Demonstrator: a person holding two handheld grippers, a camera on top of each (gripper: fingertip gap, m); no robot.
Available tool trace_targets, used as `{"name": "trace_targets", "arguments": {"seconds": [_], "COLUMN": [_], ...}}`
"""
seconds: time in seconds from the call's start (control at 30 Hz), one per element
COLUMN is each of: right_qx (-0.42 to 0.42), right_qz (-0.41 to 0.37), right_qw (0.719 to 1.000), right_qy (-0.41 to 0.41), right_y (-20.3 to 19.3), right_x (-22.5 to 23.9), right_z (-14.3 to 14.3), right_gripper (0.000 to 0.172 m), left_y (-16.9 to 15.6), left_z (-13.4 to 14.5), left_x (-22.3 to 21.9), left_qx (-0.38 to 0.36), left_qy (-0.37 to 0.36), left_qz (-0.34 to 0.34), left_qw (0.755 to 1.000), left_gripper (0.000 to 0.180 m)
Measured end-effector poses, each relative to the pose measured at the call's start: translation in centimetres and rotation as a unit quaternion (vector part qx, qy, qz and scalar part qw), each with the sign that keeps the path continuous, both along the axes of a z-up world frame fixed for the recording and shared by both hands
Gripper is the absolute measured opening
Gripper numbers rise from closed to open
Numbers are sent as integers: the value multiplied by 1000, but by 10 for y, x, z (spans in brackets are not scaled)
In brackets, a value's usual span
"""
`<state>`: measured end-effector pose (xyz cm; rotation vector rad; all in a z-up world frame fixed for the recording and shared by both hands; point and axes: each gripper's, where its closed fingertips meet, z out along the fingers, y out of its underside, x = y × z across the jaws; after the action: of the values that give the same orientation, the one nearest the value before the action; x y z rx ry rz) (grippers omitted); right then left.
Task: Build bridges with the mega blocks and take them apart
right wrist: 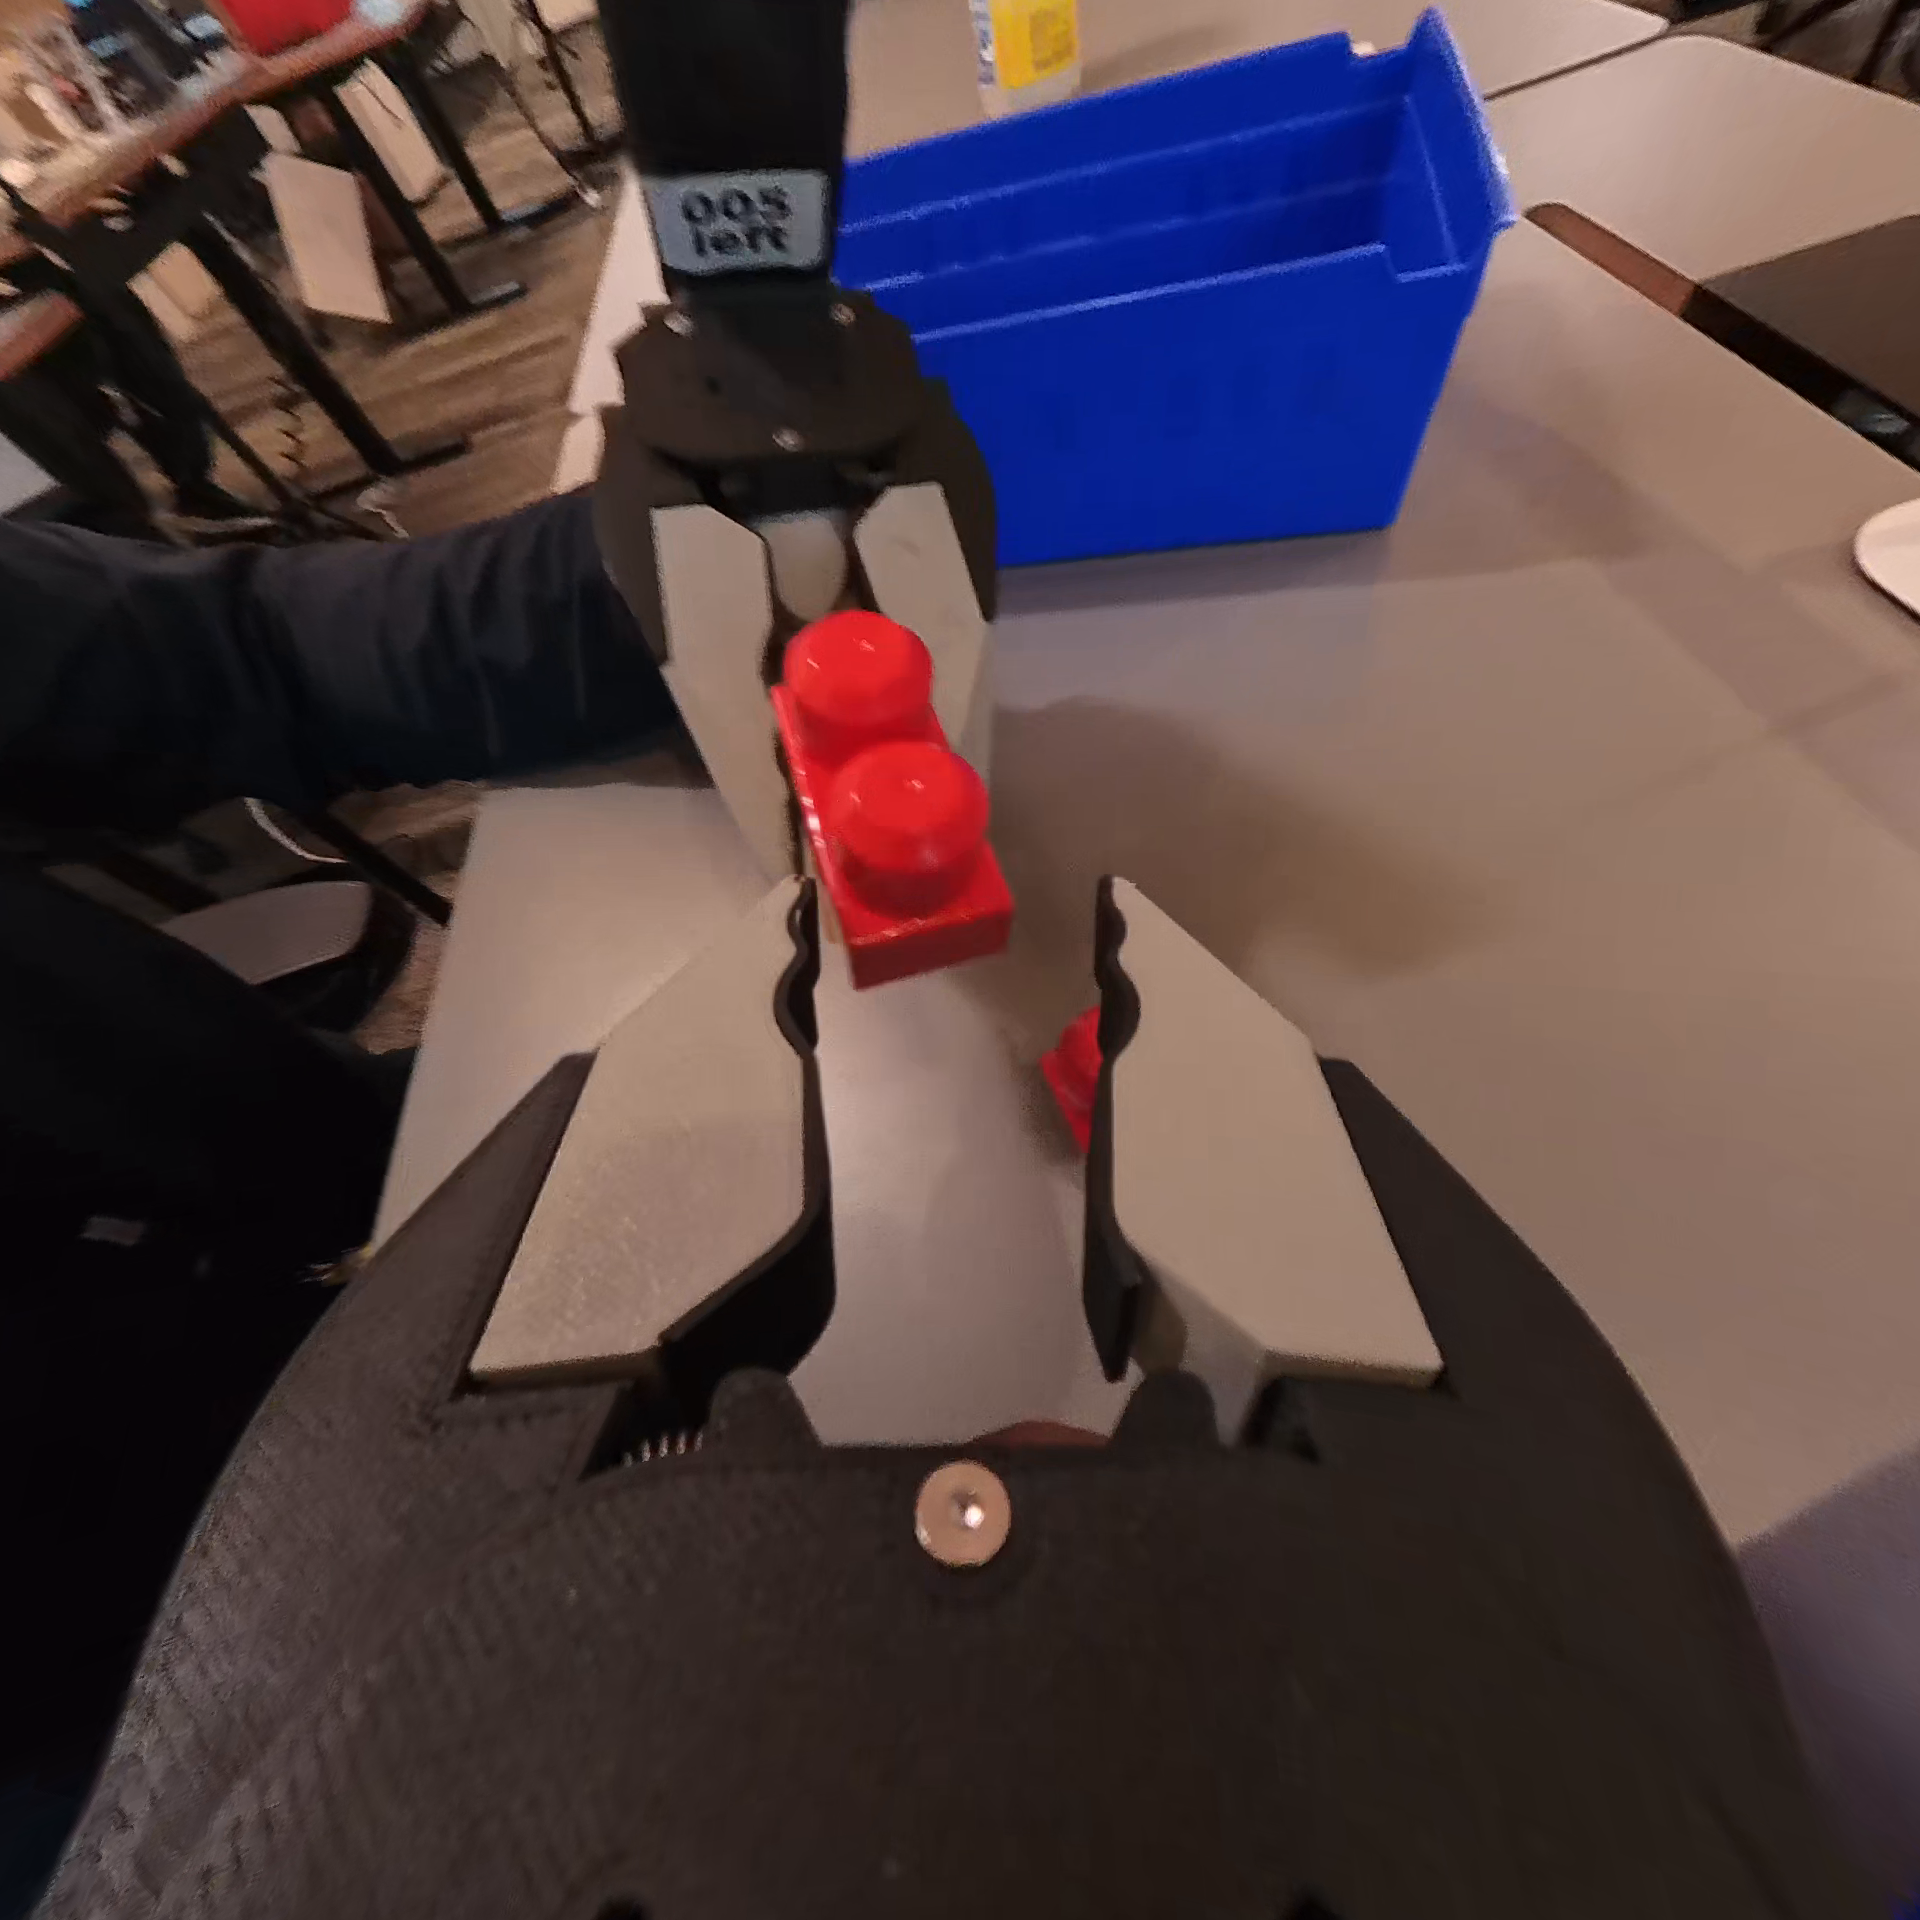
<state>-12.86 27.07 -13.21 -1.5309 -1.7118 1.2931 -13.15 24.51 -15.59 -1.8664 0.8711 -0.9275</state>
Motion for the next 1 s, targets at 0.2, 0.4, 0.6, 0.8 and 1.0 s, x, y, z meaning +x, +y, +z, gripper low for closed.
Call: {"name": "trace_targets", "arguments": {"seconds": [0.2,0.4,0.6,0.8,1.0], "right_qx": [-25,-68,-62,-59,-22], "right_qz": [28,39,36,45,45], "right_qw": [999,997,997,997,999], "right_qy": [4,14,33,18,-7], "right_y": [-10,-11,-16,-16,-15], "right_x": [-3,-2,-8,-6,0], "right_z": [-4,-1,4,-2,-9], "right_gripper": [34,33,31,31,31], "left_y": [2,1,-2,-2,0], "left_z": [1,8,-10,-14,-22], "left_x": [-1,-2,3,3,1], "left_qx": [5,0,-33,-33,-9], "left_qy": [2,-24,8,19,63], "left_qz": [8,8,-3,-7,2], "left_qw": [1000,1000,999,999,998], "left_gripper": [33,34,34,34,37]}}
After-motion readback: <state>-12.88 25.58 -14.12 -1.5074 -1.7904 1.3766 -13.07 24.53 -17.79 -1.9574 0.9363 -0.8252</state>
